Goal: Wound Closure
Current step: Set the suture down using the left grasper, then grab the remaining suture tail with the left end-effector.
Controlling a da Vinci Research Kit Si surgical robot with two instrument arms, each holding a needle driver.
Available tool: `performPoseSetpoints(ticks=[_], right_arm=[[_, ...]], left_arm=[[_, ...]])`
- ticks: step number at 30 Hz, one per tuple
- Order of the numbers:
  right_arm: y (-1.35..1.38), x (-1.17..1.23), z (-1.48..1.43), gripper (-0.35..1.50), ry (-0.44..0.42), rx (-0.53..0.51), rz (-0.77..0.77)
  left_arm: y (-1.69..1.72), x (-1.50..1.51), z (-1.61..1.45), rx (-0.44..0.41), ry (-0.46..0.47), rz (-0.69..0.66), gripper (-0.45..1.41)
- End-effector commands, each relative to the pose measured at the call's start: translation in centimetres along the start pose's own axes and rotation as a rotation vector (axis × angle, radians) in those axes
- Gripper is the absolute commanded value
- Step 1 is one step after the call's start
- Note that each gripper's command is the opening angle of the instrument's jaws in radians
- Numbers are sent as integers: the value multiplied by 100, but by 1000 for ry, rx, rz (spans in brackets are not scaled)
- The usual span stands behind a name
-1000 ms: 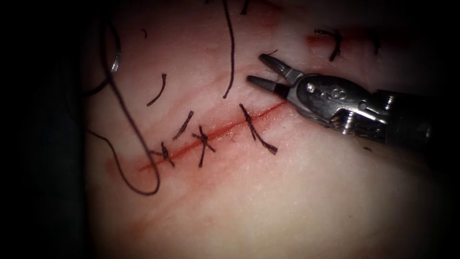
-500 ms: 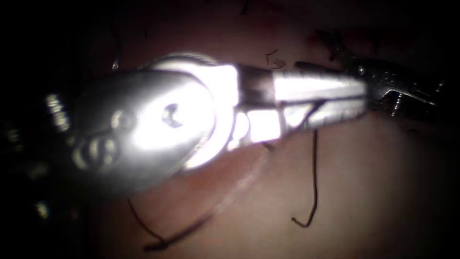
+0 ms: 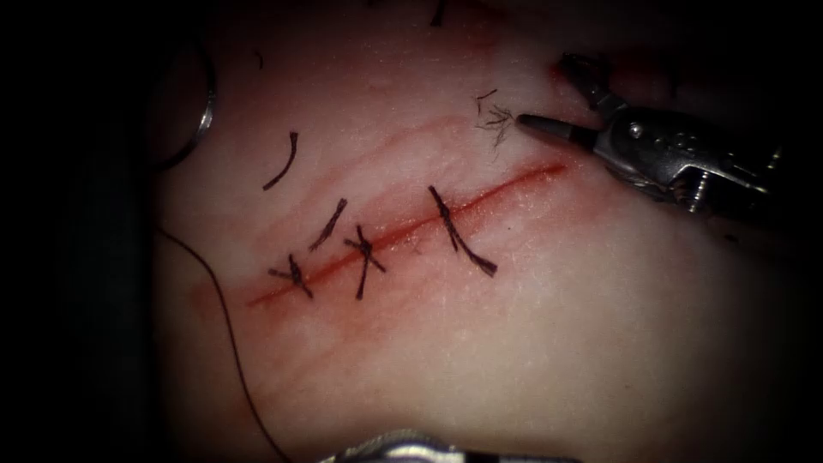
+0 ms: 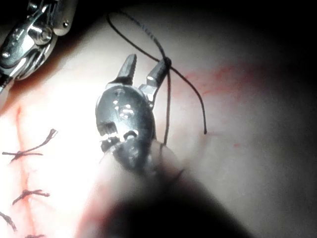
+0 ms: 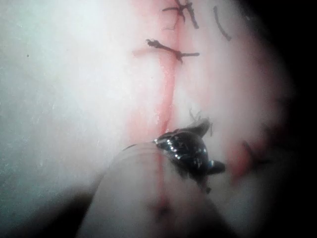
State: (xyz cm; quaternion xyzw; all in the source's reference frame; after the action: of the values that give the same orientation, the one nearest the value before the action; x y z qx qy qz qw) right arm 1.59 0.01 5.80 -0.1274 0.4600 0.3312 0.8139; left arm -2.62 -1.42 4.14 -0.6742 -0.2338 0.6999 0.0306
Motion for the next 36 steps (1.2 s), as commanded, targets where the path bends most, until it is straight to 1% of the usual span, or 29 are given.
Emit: performPoseSetpoints(ticks=[1, 2, 3, 5, 6, 7, 8, 9, 10, 11, 12, 13, 15, 16, 17, 20, 23, 25, 26, 27, 28, 29, 30, 31, 32, 33, 34, 35, 36], right_arm=[[-2, 1, 9, 103, 4, 1, -1], [-2, 1, 10, 104, 5, 3, -2], [-2, 1, 10, 104, 5, 3, -2], [-3, 1, 10, 104, 7, 5, -3], [-3, 1, 10, 104, 7, 5, -3], [-4, 0, 10, 104, 7, 5, -3], [-4, 0, 10, 104, 7, 5, -3], [-4, 0, 10, 106, 7, 5, -3], [-4, 0, 10, 106, 7, 6, -3], [-4, 0, 10, 106, 7, 6, -3], [-4, 1, 10, 106, 7, 6, -3], [-5, 1, 10, 106, 8, 9, -3], [-5, 1, 9, 106, 8, 9, -3], [-5, 1, 10, 106, 7, 8, -3], [-5, 1, 10, 106, 8, 11, -3], [-5, 1, 10, 106, 8, 11, -3], [-4, 1, 9, 106, 8, 12, -2], [-3, 2, 8, 106, 8, 14, -2], [-3, 2, 7, 106, 8, 15, -2], [-3, 2, 7, 106, 8, 15, -2], [-3, 3, 4, 106, 8, 19, -1], [-3, 3, 4, 106, 8, 19, -1], [-5, 5, 0, 106, 10, 22, 1], [-5, 8, -4, 104, 1, 28, -10], [-6, 13, -11, 104, -12, 39, -32], [-7, 15, -17, 104, -17, 48, -43], [-10, 18, -27, 104, -26, 65, -62], [-10, 18, -27, 104, -26, 65, -62], [-14, 18, -40, 104, -36, 100, -72]], left_arm=[[-4, -11, 1, 10, -27, -12, 78], [-2, -25, -10, 41, -64, -27, 78], [-2, -25, -10, 41, -64, -27, 78], [-4, -32, -28, 35, -76, -24, 78], [-6, -33, -37, 43, -82, -24, 78], [-13, -34, -56, 84, -98, -27, 78], [-13, -34, -56, 84, -98, -27, 78], [-25, -36, -80, 154, -130, -9, 78], [-32, -37, -90, 183, -154, 0, 78], [-32, -37, -90, 183, -154, 0, 78], [-46, -41, -112, 254, -212, -4, 78], [-52, -43, -121, 289, -235, -2, 78], [-64, -48, -139, 341, -289, -3, 78], [-70, -54, -148, 384, -340, -13, 78], [-71, -58, -151, 384, -365, -16, 78], [-71, -60, -152, 374, -387, -16, 78], [-71, -49, -131, 416, -410, 18, 78], [-73, -39, -110, 478, -426, 21, 68], [-73, -36, -104, 502, -431, 16, 63], [-73, -36, -104, 502, -431, 16, 63], [-73, -28, -91, 566, -443, -1, 54], [-73, -28, -91, 566, -443, -1, 54], [-74, -22, -81, 616, -452, -19, 50], [-77, -20, -74, 649, -470, -16, 52], [-82, -19, -65, 686, -521, 8, 61], [-87, -20, -60, 707, -548, 6, 61], [-93, -24, -55, 752, -582, 9, 61], [-93, -24, -55, 752, -582, 9, 61], [-101, -32, -51, 777, -632, 55, 63]])
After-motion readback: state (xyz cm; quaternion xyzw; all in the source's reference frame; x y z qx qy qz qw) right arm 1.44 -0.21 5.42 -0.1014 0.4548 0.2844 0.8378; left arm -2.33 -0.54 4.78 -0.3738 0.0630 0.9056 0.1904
